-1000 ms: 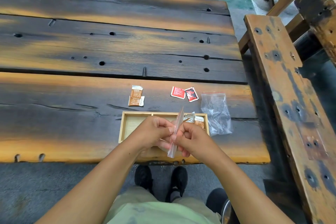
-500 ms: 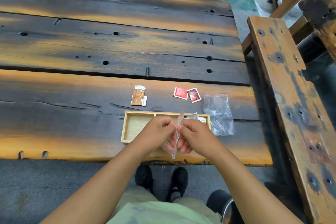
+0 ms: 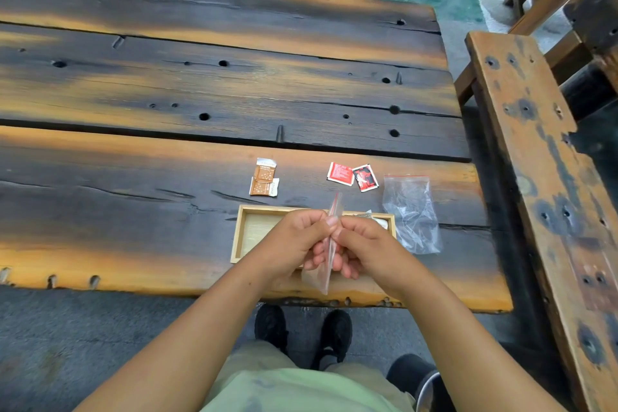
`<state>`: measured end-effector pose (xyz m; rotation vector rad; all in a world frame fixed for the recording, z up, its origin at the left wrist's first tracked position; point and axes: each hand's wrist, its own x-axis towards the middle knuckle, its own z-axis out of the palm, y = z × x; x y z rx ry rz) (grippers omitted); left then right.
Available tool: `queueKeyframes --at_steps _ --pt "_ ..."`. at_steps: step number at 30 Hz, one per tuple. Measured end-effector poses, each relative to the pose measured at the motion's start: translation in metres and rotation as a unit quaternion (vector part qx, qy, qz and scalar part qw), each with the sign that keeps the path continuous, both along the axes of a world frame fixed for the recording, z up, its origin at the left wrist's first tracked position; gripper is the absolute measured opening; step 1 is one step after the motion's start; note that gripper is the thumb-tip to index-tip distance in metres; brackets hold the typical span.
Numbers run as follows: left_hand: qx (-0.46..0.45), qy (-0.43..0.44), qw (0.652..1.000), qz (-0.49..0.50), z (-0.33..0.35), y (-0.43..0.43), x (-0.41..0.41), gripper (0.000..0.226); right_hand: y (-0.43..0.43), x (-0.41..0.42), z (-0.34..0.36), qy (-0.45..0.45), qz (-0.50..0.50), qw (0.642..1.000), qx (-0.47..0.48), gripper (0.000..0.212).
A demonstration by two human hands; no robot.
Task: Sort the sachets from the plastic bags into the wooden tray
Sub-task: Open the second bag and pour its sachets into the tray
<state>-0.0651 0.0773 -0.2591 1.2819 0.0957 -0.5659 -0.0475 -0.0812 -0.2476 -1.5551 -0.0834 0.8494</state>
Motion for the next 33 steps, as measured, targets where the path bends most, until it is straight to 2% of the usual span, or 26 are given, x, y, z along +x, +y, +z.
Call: queueKeyframes --at_steps 5,7,9,11,14,16,21,23,25,27,29,31,33 --pt "-0.074 0.022 0.997 0.032 0.002 0.001 0.002 0.025 -0.001 0.008 0.001 0.012 -0.039 0.999 0.034 0.033" --pt "-0.070 0.022 0.996 0.051 0.006 0.001 0.004 0.026 -0.002 0.011 0.004 0.018 -0.066 0.997 0.031 0.030" --pt "0.004 0.000 0.999 0.035 0.010 0.006 0.007 0.029 -0.004 0.016 0.009 -0.001 -0.078 0.997 -0.012 0.027" --pt "0.097 -0.033 0.995 -0.017 0.016 0.015 0.011 0.032 -0.010 0.020 0.014 -0.036 -0.067 0.995 -0.072 0.037" --pt "0.206 -0.057 0.974 -0.072 0.029 0.029 0.016 0.039 -0.022 0.028 0.021 -0.097 -0.027 0.982 -0.160 0.031" --pt "0.262 -0.073 0.958 -0.088 0.037 0.038 0.019 0.037 -0.029 0.034 0.026 -0.126 -0.014 0.971 -0.202 0.027" --pt "0.344 -0.085 0.923 -0.149 0.049 0.059 0.026 0.032 -0.038 0.044 0.041 -0.152 0.013 0.956 -0.250 0.025" --pt "0.371 -0.087 0.908 -0.173 0.052 0.063 0.027 0.033 -0.035 0.043 0.044 -0.199 0.057 0.933 -0.294 0.023" --pt "0.400 -0.095 0.892 -0.189 0.054 0.067 0.029 0.035 -0.030 0.043 0.045 -0.257 0.118 0.894 -0.348 0.021" --pt "0.426 -0.095 0.873 -0.217 0.053 0.071 0.029 0.032 -0.026 0.042 0.048 -0.275 0.144 0.879 -0.361 0.022" --pt "0.426 -0.084 0.870 -0.233 0.051 0.074 0.027 0.019 -0.022 0.042 0.049 -0.232 0.116 0.910 -0.324 0.023" --pt "0.369 -0.063 0.906 -0.198 0.046 0.075 0.024 0.006 -0.017 0.040 0.052 -0.173 0.068 0.944 -0.273 0.025" --pt "0.297 -0.056 0.944 -0.130 0.041 0.076 0.022 0.021 -0.011 0.039 0.054 -0.140 0.037 0.961 -0.234 0.027"
